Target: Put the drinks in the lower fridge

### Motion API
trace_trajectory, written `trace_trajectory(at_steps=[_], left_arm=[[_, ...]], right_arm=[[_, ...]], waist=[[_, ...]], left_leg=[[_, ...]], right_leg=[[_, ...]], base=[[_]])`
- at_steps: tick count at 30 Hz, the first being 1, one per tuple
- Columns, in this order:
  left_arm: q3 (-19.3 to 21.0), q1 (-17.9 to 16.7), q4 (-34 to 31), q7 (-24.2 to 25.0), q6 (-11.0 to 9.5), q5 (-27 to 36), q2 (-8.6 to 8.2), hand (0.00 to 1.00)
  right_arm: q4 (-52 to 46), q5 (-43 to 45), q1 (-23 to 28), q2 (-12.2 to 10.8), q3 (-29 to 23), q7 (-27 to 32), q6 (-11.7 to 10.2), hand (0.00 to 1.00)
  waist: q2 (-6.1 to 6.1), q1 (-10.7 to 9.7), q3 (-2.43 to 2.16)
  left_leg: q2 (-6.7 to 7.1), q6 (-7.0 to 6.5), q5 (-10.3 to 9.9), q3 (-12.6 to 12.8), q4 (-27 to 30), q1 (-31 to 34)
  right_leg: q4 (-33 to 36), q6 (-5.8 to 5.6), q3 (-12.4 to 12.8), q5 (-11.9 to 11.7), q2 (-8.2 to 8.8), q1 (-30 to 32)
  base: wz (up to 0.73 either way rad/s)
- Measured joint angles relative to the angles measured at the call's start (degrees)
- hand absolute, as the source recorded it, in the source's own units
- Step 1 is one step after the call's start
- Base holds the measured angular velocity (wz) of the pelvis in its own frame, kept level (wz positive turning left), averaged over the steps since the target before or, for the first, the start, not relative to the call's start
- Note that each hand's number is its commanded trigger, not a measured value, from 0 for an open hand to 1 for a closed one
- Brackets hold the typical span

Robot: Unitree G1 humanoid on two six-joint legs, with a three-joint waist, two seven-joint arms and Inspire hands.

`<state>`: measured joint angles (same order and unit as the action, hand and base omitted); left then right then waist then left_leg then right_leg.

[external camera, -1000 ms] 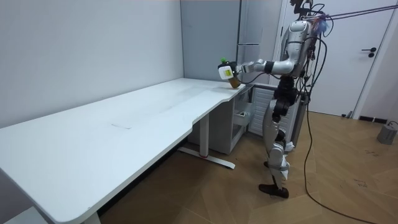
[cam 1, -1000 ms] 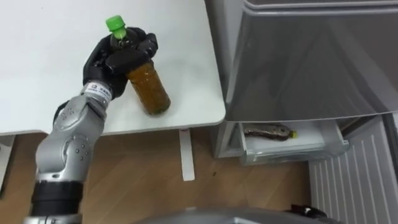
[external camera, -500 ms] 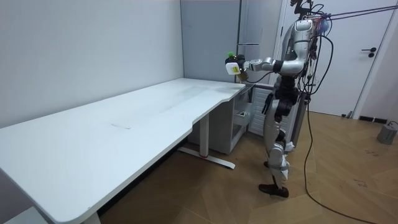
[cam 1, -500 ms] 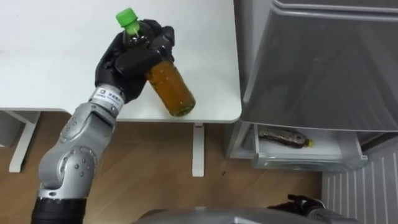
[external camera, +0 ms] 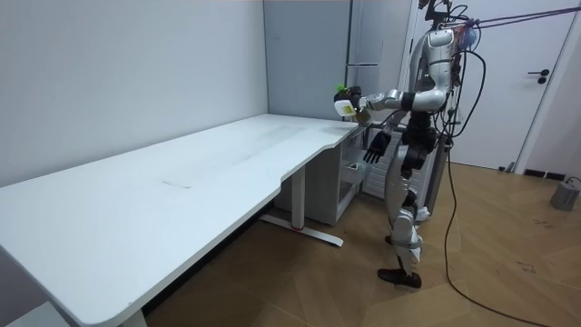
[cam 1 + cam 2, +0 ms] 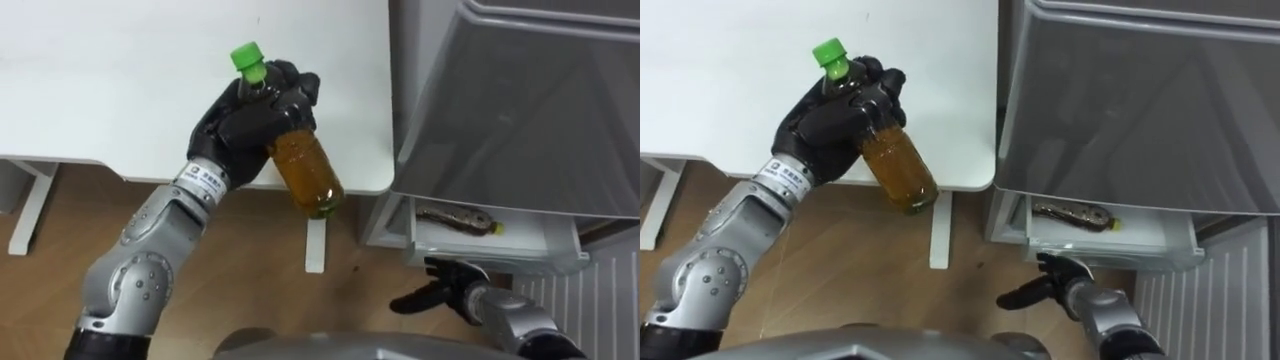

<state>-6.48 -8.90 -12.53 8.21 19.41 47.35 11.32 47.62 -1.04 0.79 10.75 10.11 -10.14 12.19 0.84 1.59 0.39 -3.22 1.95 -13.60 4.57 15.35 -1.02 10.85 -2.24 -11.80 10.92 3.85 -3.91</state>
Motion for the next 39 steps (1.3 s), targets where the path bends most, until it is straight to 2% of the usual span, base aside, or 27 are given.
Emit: trace_trajectory(at_steps=[4,7,10,15,18,20,22,25,27,31,35,39], left_arm=[[-1.42,-0.11,3.9,1.02,0.01,-0.76,0.34,1.0],[-1.48,-0.11,6.13,1.43,-0.04,-1.3,0.99,1.0],[-1.48,-0.11,7.33,1.61,-0.41,-5.84,1.42,1.0],[-1.7,-0.12,7.56,3.99,-1.37,-13.25,1.1,1.0],[-1.75,-0.12,7.56,4.36,-2.45,-14.74,0.73,1.0],[-1.82,-0.11,7.51,5.11,-3.18,-16.8,0.64,1.0],[-2.8,-0.1,6.81,5.6,-4.31,-20.67,0.92,1.0],[-3.28,-0.1,6.81,7.63,-6.11,-25.49,0.91,1.0],[-3.99,-0.1,6.82,7.98,-6.8,-26.69,1.02,1.0],[-5.69,-0.1,6.81,9.15,-7.61,-26.59,1.43,1.0],[-7.57,-0.09,6.81,9.9,-8.07,-26.59,1.28,1.0],[-9.12,-0.09,6.82,10.68,-8.25,-26.58,1.27,1.0]], right_arm=[[-4.79,0.32,-0.37,-0.03,0.03,-1.75,-1.17,0.0],[-8.19,1.58,0.82,0.31,1.94,-3.36,-0.93,0.0],[-11.98,2.54,1.73,0.02,2.57,-6.59,-0.93,0.0],[-16.35,5.18,1.97,0.09,3.37,-11.71,-1.14,0.0],[-18.63,5.71,2.2,0.29,3.66,-14.87,-1.19,0.0],[-20.61,5.67,2.37,0.42,3.75,-17.01,-1.19,0.0],[-22.11,5.49,2.42,0.63,4.43,-19.5,-1.61,0.0],[-23.15,5.39,2.43,0.86,4.64,-23.39,-2.16,0.0],[-24.57,4.88,2.43,1.34,5.16,-25.69,-2.3,0.0],[-28.65,1.92,2.43,2.69,6.69,-31.0,-2.28,0.0],[-30.48,-2.51,2.45,2.57,6.86,-35.62,-2.23,0.0],[-30.49,-4.18,2.46,2.5,6.85,-37.51,-2.11,0.0]], waist=[[0.38,0.29,0.03],[0.43,0.45,0.04],[0.51,0.21,0.12],[0.91,0.28,0.28],[0.72,0.44,0.27],[0.47,0.29,0.08],[0.25,0.34,-0.08],[0.29,0.33,-0.06],[0.4,0.26,0.0],[1.08,0.28,0.42],[1.27,0.12,0.49],[1.13,-0.07,0.54]], left_leg=[[0.0,0.0,0.0,-0.01,-0.02,-0.34],[-0.01,0.0,0.0,0.05,-0.01,-0.18],[-0.02,0.0,0.0,0.14,0.07,-0.1],[-0.04,-0.02,0.0,0.11,0.38,0.01],[-0.11,-0.02,0.0,0.11,0.52,0.52],[-0.12,-0.02,0.0,0.15,0.49,0.8],[-0.11,-0.02,0.0,0.14,0.4,0.88],[-0.11,-0.02,0.0,-0.05,0.35,0.8],[-0.1,-0.02,0.0,-0.11,0.34,0.81],[-0.1,-0.03,0.0,-0.06,0.51,0.93],[-0.11,-0.06,-0.02,-0.07,1.22,1.44],[-0.15,-0.07,-0.02,-0.09,1.29,1.47]], right_leg=[[-0.02,0.0,0.01,0.0,-0.01,-0.27],[0.37,0.0,0.11,0.0,-0.01,-0.29],[0.82,0.0,0.28,0.0,0.04,-0.04],[0.88,0.02,0.19,-0.02,0.06,-0.09],[0.89,0.02,-0.02,-0.02,0.06,0.21],[0.96,0.02,-0.05,-0.02,0.08,0.57],[1.22,0.02,0.03,-0.01,0.1,0.82],[1.48,0.01,-0.12,-0.01,0.12,0.84],[1.55,0.01,-0.23,-0.01,0.17,0.85],[1.72,0.01,-0.22,-0.01,0.23,0.95],[1.91,0.01,-0.25,-0.01,0.25,1.03],[2.55,0.0,-0.3,0.0,0.29,1.03]], base=[[0.0],[0.0],[-0.01],[0.0],[0.02],[0.0],[0.0],[0.0],[0.0],[0.0],[0.02],[0.0]])
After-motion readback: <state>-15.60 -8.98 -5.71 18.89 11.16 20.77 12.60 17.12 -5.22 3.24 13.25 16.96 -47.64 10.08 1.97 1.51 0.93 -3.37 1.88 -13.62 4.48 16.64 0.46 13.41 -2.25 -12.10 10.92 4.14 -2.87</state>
